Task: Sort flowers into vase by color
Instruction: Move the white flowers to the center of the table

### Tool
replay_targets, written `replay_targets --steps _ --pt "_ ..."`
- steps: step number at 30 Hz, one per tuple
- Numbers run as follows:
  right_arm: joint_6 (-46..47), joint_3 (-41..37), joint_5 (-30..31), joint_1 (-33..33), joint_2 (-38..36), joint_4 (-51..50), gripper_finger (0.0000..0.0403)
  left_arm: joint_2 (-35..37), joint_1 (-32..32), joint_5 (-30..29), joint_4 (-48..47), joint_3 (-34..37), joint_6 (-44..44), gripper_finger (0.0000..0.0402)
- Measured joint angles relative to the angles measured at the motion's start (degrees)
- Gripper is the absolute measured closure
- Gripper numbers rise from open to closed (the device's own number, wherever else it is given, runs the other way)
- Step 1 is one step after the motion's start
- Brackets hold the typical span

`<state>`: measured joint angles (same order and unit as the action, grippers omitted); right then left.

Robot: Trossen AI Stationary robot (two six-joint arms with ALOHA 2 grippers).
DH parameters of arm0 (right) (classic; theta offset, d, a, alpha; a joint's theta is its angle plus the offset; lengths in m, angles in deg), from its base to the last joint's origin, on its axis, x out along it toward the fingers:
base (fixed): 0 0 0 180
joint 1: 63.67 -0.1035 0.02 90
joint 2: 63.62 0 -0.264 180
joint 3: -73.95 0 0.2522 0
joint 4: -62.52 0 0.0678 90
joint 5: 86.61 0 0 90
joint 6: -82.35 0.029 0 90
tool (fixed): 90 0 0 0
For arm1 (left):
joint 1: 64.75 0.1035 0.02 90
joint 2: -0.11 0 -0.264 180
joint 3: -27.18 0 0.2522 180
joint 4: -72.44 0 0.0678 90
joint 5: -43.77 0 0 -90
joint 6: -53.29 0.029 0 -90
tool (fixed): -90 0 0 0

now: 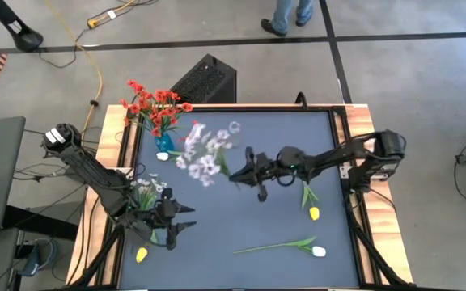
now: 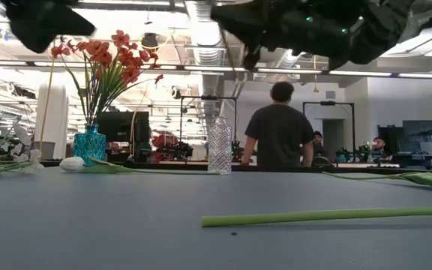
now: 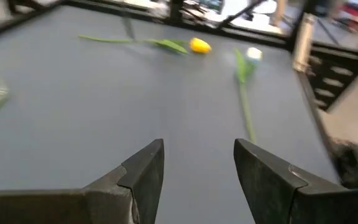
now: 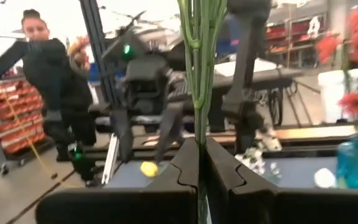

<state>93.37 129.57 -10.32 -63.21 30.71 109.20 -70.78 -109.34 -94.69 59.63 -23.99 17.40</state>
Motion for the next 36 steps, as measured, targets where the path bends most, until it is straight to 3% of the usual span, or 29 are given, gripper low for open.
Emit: replay_targets --steps 4,12,16,19,24,29,32,36 --pt "0.1 1.39 0.02 -1.22 2.34 -5.34 0.0372 -0.01 2.81 1.29 -0.43 0.0 0.96 0.0219" --pt "0.63 1.38 0.53 -2.65 -2.32 -31.45 0.0371 0.16 5.58 7.25 -4.52 0.0 -0.61 0.0219" --pt "0.56 1.38 6.74 -4.57 -6.52 -50.13 0.0371 1.67 5.67 15.73 -6.27 0.0 -2.53 0.0219" --pt "0.92 1.36 10.52 -5.55 -7.57 -59.93 0.0371 3.81 5.67 17.6 -6.85 0.0 -1.95 0.0219" --pt "2.53 1.38 11.95 -9.58 -4.12 -60.67 0.0371 8.73 5.68 12.38 -12.95 0.0 -3.7 0.0219" --pt "3.96 2.0 11.98 -13.28 0.39 -60.78 0.0368 11.4 5.89 8.46 -25.16 -0.02 -18.21 0.0219" --pt "3.97 3.28 11.54 -14.98 1.46 -61.7 0.036 11.43 5.87 11.63 -29.61 -0.02 -26.22 0.0219" --pt "3.98 4.44 10.84 -16.37 1.33 -64.48 0.0346 10.79 6.33 20.66 -30.35 -0.02 -31.02 0.0219"
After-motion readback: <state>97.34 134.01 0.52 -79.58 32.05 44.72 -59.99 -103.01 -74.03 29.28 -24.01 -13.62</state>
